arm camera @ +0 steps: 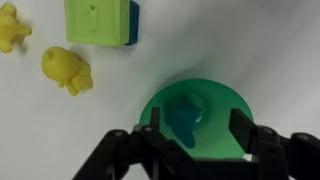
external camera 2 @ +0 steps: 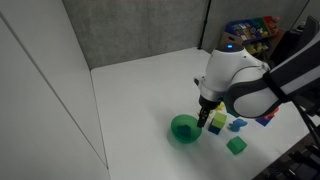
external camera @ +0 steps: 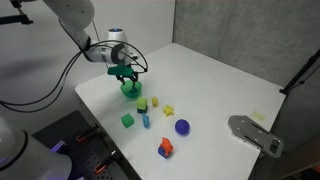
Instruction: Pick up the green toy from the blue ball and put it in the green bowl
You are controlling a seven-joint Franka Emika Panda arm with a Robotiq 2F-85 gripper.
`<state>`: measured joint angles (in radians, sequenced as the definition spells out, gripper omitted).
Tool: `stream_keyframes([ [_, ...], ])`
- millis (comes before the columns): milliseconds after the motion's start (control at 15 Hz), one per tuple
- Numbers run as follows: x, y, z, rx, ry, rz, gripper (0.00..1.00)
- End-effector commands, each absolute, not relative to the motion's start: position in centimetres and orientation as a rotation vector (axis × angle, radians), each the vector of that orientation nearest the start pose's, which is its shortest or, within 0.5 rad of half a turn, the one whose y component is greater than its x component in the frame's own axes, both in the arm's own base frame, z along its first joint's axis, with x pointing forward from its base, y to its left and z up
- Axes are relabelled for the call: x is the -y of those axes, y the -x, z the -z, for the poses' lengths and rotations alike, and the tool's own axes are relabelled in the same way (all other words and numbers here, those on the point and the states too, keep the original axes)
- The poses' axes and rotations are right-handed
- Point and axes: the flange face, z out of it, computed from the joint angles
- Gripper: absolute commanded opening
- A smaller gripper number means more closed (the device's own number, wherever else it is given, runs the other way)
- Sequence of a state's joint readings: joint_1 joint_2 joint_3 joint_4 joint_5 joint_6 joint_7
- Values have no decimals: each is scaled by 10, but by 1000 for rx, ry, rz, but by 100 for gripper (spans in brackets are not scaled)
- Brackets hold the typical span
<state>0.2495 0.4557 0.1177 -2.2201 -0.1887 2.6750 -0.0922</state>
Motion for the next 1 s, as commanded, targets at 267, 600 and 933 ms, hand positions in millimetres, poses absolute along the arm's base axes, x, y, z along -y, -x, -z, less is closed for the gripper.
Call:
stream_keyframes([
  [267, -154, -539, -216, 702, 3113, -82, 100],
  [600, -87, -563, -268, 438, 3190, -122, 100],
  [933, -29, -552, -323, 226, 3194, -183, 100],
])
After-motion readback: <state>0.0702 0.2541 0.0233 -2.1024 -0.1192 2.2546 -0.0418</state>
